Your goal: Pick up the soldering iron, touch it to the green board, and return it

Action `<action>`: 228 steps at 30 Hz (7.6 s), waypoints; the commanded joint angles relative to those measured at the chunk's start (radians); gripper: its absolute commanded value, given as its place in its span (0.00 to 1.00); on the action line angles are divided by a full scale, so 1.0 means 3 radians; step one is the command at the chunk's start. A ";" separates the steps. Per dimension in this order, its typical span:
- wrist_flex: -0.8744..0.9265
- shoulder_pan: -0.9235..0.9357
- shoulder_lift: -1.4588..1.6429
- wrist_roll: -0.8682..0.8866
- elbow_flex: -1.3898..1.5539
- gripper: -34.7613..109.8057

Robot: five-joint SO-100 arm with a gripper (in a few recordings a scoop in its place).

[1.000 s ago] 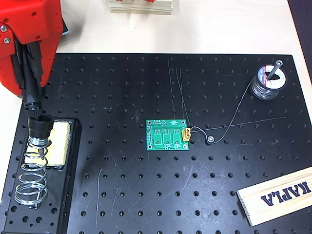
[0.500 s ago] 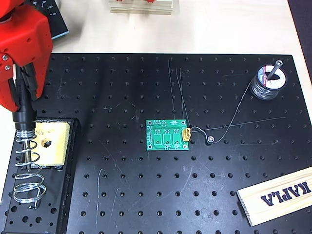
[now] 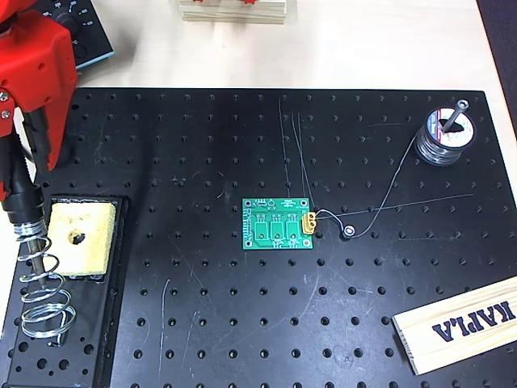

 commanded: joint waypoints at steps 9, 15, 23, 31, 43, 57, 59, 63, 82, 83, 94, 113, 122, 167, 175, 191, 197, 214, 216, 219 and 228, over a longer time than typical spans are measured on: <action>0.0087 -0.0215 0.0036 -0.0210 -0.0542 0.35; 0.0087 -0.0297 0.0302 -0.0394 -0.0476 0.34; 0.0087 -0.0491 0.0818 -0.0332 0.0205 0.32; -0.0624 -0.0711 0.2316 0.0072 0.2792 0.24; -0.1585 -0.0895 0.4423 0.0245 0.5855 0.24; -0.2480 -0.0772 0.6182 -0.0225 0.7992 0.24; -0.2552 -0.0736 0.6371 -0.0281 0.8186 0.24; -0.2649 -0.0665 0.6780 -0.0373 0.8524 0.24; -0.2587 -0.0634 0.8299 -0.0404 0.9577 0.24; -0.2536 -0.0629 0.8437 -0.0414 0.9639 0.24; -0.2275 -0.0644 0.8964 -0.0608 1.0017 0.24; -0.1907 -0.0818 0.8948 -0.0675 1.0129 0.24; -0.1907 -0.0818 0.8948 -0.0675 1.0129 0.24; -0.1907 -0.0818 0.8948 -0.0670 1.0129 0.24; -0.1907 -0.0818 0.8948 -0.0670 1.0129 0.24; -0.1907 -0.0818 0.8948 -0.0670 1.0129 0.24; -0.1907 -0.0818 0.8948 -0.0670 1.0129 0.24; -0.1907 -0.0818 0.8948 -0.0670 1.0129 0.24; -0.1907 -0.0818 0.8948 -0.0670 1.0129 0.24; -0.1907 -0.0818 0.8948 -0.0670 1.0129 0.24; -0.1907 -0.0818 0.8948 -0.0670 1.0129 0.24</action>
